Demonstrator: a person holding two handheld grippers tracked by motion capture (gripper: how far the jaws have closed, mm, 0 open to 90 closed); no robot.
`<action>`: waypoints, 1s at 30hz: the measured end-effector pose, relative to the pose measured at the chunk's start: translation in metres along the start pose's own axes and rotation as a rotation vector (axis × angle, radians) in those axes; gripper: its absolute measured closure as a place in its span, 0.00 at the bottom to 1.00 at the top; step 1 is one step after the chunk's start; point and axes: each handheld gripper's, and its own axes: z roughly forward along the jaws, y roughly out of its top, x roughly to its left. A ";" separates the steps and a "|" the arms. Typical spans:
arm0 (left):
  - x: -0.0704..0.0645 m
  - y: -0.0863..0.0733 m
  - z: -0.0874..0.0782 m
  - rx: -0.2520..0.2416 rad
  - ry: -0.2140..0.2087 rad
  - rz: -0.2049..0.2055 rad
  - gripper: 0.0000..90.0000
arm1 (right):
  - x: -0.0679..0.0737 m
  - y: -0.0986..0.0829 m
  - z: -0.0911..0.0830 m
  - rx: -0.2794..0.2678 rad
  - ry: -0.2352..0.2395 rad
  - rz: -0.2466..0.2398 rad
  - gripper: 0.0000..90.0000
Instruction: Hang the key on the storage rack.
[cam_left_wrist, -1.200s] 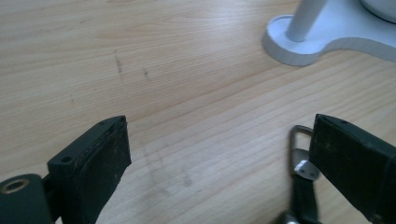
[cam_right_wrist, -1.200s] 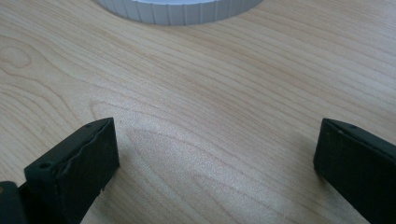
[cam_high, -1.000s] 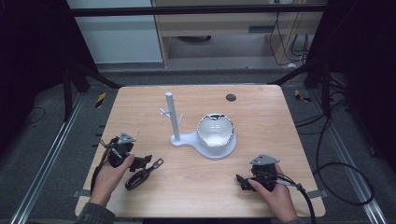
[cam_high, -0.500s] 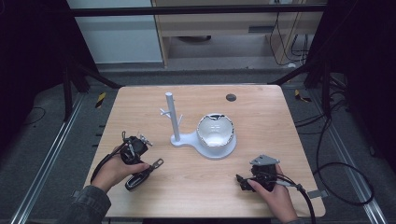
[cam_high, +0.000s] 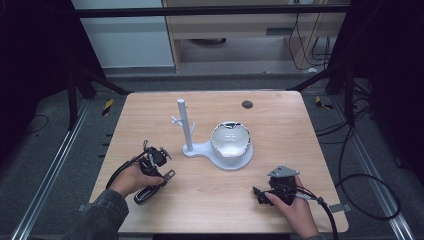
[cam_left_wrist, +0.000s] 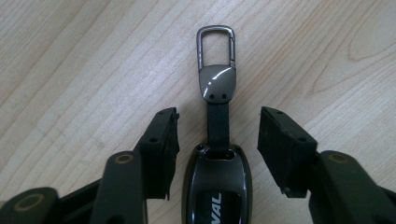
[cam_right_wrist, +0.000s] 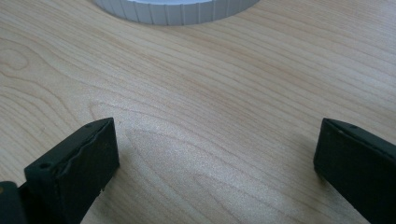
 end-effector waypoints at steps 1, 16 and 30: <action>0.000 0.001 0.001 0.000 -0.001 -0.001 0.55 | 0.000 0.000 0.000 0.000 0.000 0.000 0.00; 0.005 0.006 0.011 0.055 -0.022 0.008 0.73 | 0.000 0.000 0.000 0.000 0.000 0.000 0.00; 0.006 0.005 0.014 0.048 -0.031 0.009 0.88 | 0.000 0.000 0.000 0.000 0.000 0.000 0.00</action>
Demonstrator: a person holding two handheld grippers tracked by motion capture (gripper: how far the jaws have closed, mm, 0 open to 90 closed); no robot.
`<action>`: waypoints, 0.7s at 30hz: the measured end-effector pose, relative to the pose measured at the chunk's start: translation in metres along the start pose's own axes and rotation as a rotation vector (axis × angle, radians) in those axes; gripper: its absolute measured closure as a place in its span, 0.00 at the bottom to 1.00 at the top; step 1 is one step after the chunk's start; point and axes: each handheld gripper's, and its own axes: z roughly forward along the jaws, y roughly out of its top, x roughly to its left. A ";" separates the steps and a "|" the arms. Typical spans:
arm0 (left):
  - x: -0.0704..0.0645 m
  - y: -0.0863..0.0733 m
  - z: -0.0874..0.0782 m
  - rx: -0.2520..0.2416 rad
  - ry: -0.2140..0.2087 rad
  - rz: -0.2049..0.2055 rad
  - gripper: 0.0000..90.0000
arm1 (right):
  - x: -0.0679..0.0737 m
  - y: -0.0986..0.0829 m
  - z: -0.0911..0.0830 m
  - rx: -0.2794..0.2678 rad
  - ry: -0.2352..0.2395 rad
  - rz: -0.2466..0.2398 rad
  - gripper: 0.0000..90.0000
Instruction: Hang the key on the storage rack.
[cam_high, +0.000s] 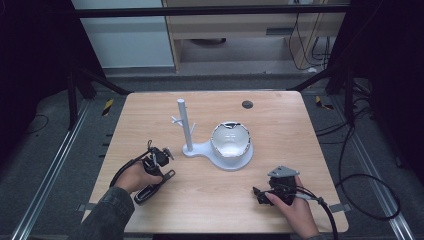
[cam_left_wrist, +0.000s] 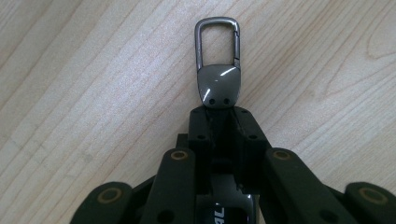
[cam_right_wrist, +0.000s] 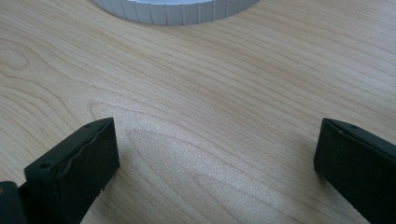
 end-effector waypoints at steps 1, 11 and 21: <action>0.000 -0.001 0.000 -0.002 0.000 -0.002 0.88 | 0.000 0.000 0.000 0.000 0.000 0.000 0.00; -0.001 -0.017 -0.010 -0.096 0.011 -0.028 0.89 | 0.000 0.000 0.000 0.000 0.000 0.000 0.00; 0.004 -0.037 -0.021 -0.145 0.025 -0.053 0.89 | 0.000 0.000 0.000 0.000 0.000 -0.001 0.00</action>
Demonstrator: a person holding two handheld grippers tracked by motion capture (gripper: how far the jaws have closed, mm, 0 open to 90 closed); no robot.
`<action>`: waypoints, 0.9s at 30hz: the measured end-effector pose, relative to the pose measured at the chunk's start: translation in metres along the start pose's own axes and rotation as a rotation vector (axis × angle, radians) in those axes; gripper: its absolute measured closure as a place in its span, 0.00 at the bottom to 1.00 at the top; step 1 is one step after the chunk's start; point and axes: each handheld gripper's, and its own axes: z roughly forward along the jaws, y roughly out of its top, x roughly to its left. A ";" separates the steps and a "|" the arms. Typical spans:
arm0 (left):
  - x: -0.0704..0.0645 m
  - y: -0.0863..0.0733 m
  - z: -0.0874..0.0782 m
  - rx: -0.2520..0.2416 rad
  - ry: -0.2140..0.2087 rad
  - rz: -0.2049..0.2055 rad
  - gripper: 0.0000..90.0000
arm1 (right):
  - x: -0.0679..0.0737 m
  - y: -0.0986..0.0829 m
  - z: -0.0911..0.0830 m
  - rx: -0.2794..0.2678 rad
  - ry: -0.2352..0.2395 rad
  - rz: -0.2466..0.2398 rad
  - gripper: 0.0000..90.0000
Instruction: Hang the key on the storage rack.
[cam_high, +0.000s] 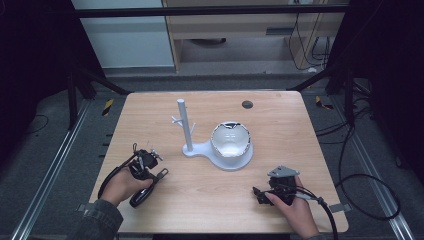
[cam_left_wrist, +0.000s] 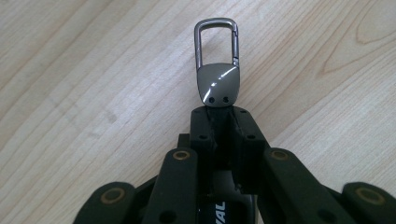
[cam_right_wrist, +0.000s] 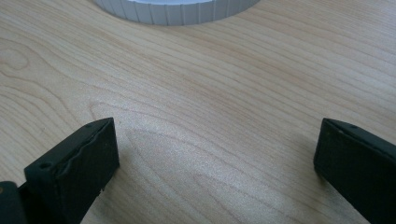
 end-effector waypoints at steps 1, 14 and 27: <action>0.000 -0.001 -0.002 -0.007 0.000 -0.005 0.89 | 0.000 0.000 0.000 0.000 -0.001 0.001 0.00; -0.001 -0.008 -0.015 -0.067 0.013 -0.004 0.89 | 0.000 0.000 0.000 0.000 -0.001 0.001 0.00; -0.001 -0.016 -0.044 -0.162 0.032 -0.003 0.89 | 0.000 0.000 0.000 0.000 -0.001 0.001 0.01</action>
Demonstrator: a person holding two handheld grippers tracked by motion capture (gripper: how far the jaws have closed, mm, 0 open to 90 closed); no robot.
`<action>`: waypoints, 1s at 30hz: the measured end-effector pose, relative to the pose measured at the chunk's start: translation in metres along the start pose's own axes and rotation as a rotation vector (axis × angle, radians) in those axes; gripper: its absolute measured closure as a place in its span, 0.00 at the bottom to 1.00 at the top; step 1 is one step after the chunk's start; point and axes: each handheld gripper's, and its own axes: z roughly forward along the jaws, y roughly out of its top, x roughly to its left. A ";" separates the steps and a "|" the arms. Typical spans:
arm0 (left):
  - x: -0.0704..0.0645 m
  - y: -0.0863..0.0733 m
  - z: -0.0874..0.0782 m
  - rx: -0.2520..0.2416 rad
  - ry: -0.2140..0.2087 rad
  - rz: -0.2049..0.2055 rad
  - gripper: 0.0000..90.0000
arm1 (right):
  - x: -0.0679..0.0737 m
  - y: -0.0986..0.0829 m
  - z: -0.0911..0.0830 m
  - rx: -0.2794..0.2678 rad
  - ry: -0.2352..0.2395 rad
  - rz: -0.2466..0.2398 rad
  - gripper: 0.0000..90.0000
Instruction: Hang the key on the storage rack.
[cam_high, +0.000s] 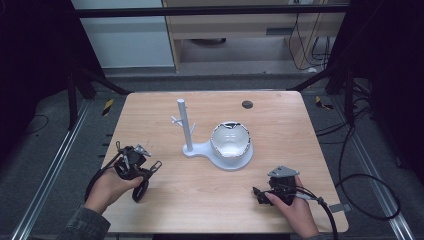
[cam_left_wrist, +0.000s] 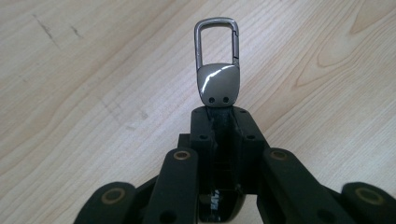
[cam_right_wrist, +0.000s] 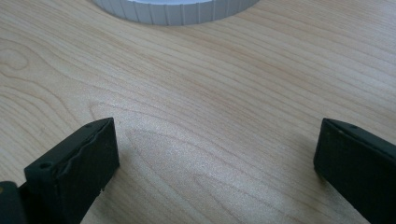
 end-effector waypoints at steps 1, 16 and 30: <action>0.000 0.000 -0.003 -0.012 0.005 -0.001 0.89 | 0.000 0.000 0.000 0.000 0.000 0.000 0.00; -0.005 0.018 -0.019 -0.131 0.029 -0.001 0.90 | 0.000 0.000 0.000 0.000 0.000 0.001 0.00; -0.009 0.028 -0.020 -0.194 0.033 -0.010 0.90 | 0.000 0.000 0.000 0.000 0.000 0.000 0.00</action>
